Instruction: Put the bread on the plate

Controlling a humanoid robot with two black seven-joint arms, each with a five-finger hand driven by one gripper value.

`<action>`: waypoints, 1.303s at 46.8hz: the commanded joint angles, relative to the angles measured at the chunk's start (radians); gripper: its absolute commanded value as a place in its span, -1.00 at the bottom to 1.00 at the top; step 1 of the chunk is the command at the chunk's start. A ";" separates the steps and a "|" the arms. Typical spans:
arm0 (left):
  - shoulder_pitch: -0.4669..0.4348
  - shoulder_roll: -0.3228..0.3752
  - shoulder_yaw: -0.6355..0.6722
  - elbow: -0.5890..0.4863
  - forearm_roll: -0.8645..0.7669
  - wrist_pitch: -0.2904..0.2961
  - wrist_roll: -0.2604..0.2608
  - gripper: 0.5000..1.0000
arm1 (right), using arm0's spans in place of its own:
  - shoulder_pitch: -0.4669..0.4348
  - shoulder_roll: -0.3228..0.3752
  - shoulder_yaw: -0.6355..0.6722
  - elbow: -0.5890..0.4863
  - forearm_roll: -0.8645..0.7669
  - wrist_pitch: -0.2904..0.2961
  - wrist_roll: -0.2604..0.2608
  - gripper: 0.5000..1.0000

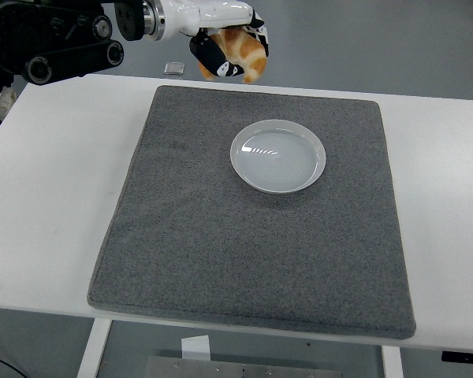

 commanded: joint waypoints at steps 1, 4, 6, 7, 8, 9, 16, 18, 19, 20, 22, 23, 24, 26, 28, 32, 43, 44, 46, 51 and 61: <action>0.031 -0.052 -0.029 0.017 0.023 0.007 -0.011 -1.00 | 0.000 0.000 0.000 0.000 0.000 0.000 0.001 0.81; 0.049 -0.098 -0.033 0.054 0.035 0.012 -0.015 -1.00 | 0.000 0.000 0.000 0.000 0.000 0.000 0.000 0.81; 0.060 -0.132 -0.033 0.081 0.043 0.023 -0.024 -1.00 | 0.000 0.000 0.000 0.000 0.000 0.000 0.000 0.81; 0.066 -0.149 -0.035 0.095 0.046 0.029 -0.031 -1.00 | 0.000 0.000 0.000 0.001 0.000 0.000 0.000 0.81; 0.072 -0.166 -0.033 0.109 0.047 0.036 -0.037 -1.00 | 0.000 0.000 0.000 0.000 0.000 0.000 0.000 0.81; 0.077 -0.181 -0.033 0.121 0.048 0.043 -0.041 -1.00 | 0.000 0.000 0.000 0.000 0.000 0.000 0.000 0.82; 0.110 -0.259 -0.033 0.201 0.055 0.058 -0.041 -1.00 | 0.000 0.000 0.000 0.000 0.000 0.000 0.000 0.81; 0.123 -0.276 -0.033 0.220 0.058 0.058 -0.043 -1.00 | 0.000 0.000 0.000 0.000 0.000 0.000 0.000 0.81; 0.127 -0.284 -0.033 0.229 0.058 0.058 -0.043 -1.00 | 0.000 0.000 0.000 0.000 0.000 0.000 0.001 0.81; 0.133 -0.290 -0.033 0.238 0.058 0.058 -0.043 -1.00 | 0.000 0.000 0.000 0.001 0.000 0.000 0.001 0.81; 0.143 -0.299 -0.032 0.255 0.058 0.061 -0.041 -1.00 | 0.000 0.000 0.000 0.000 0.000 0.000 0.000 0.81; 0.147 -0.305 -0.030 0.263 0.060 0.061 -0.041 -1.00 | 0.000 0.000 0.000 0.000 0.000 0.000 0.000 0.81; 0.152 -0.310 -0.030 0.270 0.060 0.061 -0.041 -1.00 | 0.000 0.000 0.000 0.001 0.000 0.000 0.001 0.81; 0.164 -0.321 -0.030 0.290 0.060 0.063 -0.041 -1.00 | 0.000 0.000 0.000 0.000 0.000 0.000 0.000 0.81; 0.176 -0.328 -0.030 0.312 0.060 0.063 -0.040 -1.00 | 0.000 0.000 0.000 0.000 0.000 0.000 0.000 0.81; 0.198 -0.347 -0.029 0.353 0.057 0.061 -0.037 -1.00 | 0.000 0.000 0.000 0.000 0.000 0.000 0.000 0.81; 0.264 -0.376 -0.026 0.431 0.054 0.043 -0.029 -1.00 | 0.000 0.000 0.000 0.000 0.000 0.000 0.001 0.82; 0.270 -0.378 -0.026 0.436 0.054 0.041 -0.029 -1.00 | 0.000 0.000 0.000 0.000 0.000 0.000 0.000 0.81; 0.281 -0.385 -0.024 0.448 0.054 0.038 -0.028 -1.00 | 0.000 0.000 0.000 0.000 0.000 0.000 0.000 0.81; 0.305 -0.388 -0.024 0.488 0.055 0.018 -0.028 -1.00 | 0.000 0.000 0.000 0.000 0.000 0.000 0.000 0.81; 0.337 -0.388 -0.024 0.503 0.058 0.010 -0.028 -1.00 | 0.002 0.000 0.000 0.000 0.000 0.000 0.000 0.81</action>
